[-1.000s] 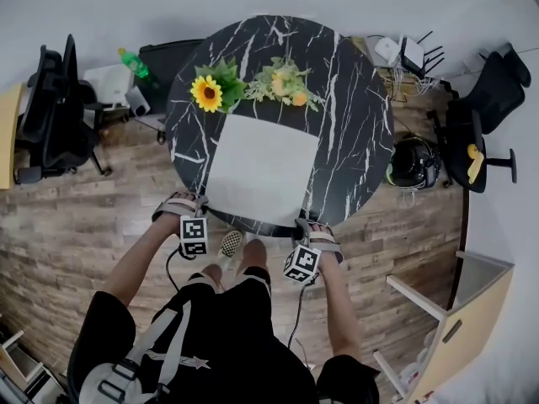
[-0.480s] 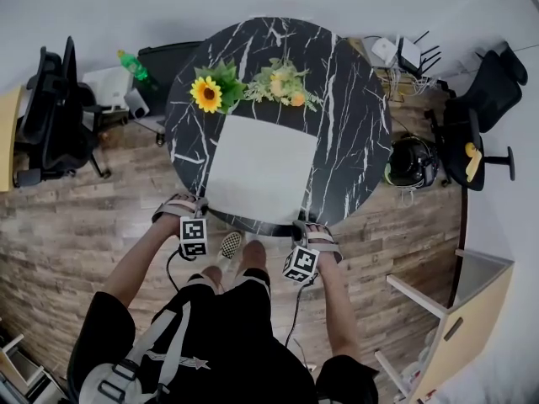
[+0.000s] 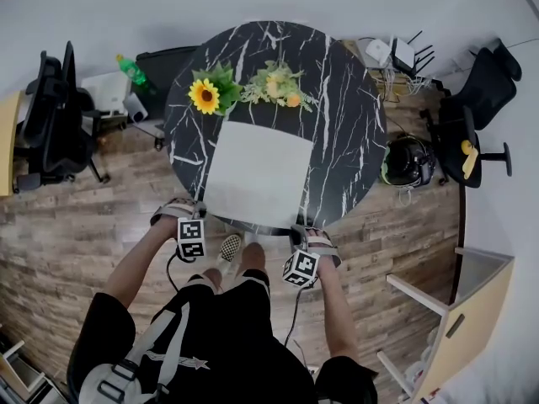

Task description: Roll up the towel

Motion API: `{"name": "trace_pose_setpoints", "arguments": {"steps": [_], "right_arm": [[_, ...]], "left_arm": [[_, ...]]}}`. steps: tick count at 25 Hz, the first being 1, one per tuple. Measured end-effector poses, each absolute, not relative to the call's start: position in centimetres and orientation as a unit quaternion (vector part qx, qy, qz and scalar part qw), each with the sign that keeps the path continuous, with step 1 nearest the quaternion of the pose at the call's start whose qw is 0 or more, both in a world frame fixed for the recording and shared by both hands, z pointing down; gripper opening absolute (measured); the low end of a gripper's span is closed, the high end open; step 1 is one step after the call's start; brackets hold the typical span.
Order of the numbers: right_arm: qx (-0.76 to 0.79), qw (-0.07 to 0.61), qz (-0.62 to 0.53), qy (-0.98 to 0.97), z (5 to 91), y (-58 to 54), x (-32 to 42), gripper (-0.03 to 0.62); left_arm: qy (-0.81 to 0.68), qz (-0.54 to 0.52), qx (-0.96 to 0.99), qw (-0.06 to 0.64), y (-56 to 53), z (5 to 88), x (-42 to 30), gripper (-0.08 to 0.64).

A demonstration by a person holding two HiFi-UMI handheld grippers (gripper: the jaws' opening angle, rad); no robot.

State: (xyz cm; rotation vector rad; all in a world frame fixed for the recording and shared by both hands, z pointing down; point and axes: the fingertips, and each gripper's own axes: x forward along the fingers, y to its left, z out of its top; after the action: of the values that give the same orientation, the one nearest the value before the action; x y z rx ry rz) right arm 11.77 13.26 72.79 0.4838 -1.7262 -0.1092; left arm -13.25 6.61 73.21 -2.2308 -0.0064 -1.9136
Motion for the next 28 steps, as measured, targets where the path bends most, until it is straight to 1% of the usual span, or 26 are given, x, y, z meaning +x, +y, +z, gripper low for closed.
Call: {"name": "trace_pose_setpoints", "arguments": {"steps": [8, 14, 28], "right_arm": [[0.217, 0.613, -0.026, -0.76, 71.9, 14.4, 11.6, 0.025], [0.232, 0.606, -0.016, -0.76, 71.1, 12.8, 12.0, 0.025], [0.238, 0.606, -0.011, -0.759, 72.4, 9.2, 13.1, 0.026]], "left_arm": [[0.006, -0.641, -0.762, 0.09, 7.1, 72.0, -13.6, 0.029], [0.015, -0.638, -0.764, 0.091, 5.6, 71.0, -13.1, 0.031], [0.028, -0.646, -0.758, 0.085, 2.0, 72.0, -12.2, 0.034]]}}
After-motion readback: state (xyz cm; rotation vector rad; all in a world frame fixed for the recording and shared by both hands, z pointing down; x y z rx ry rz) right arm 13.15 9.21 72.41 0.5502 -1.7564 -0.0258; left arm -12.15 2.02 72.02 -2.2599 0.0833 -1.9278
